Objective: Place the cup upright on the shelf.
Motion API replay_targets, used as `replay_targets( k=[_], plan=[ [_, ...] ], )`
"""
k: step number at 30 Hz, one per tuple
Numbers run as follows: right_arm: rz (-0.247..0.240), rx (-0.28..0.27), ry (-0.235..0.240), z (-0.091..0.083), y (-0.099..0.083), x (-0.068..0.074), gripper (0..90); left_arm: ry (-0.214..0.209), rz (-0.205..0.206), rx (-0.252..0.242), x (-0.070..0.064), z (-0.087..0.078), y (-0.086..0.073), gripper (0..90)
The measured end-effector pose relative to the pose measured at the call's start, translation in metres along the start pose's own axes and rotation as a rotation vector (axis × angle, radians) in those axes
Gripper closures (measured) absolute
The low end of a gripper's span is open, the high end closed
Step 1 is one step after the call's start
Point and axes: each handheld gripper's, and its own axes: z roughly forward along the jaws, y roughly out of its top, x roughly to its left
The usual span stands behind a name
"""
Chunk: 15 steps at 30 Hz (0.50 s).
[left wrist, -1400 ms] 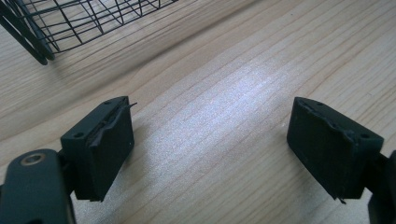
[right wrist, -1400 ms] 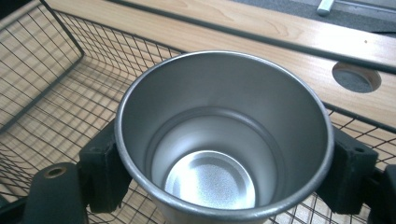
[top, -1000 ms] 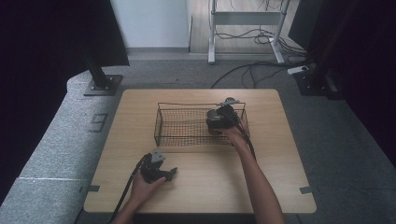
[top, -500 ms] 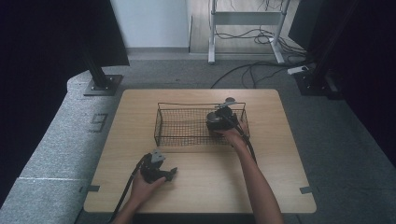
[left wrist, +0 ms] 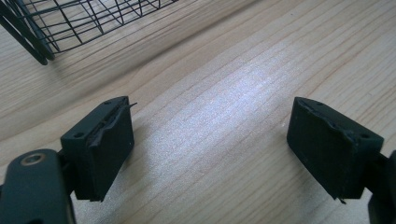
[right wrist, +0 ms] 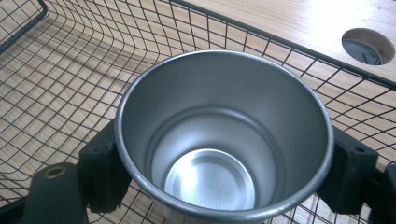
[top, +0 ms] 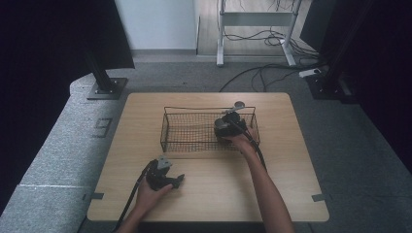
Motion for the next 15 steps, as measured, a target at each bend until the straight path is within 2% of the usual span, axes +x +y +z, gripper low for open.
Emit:
replay_targets(
  k=[9,15],
  plan=[
    [-0.038,0.059,-0.013,-0.0023,-0.0008,0.0010,15.4,-0.001,0.000,0.000,0.0000,0.0000,0.0000,14.7],
    [-0.051,0.072,-0.005,-0.0038,-0.0013,0.0007,12.0,0.000,0.000,0.000,0.0000,0.0000,0.0000,14.7]
  ],
)
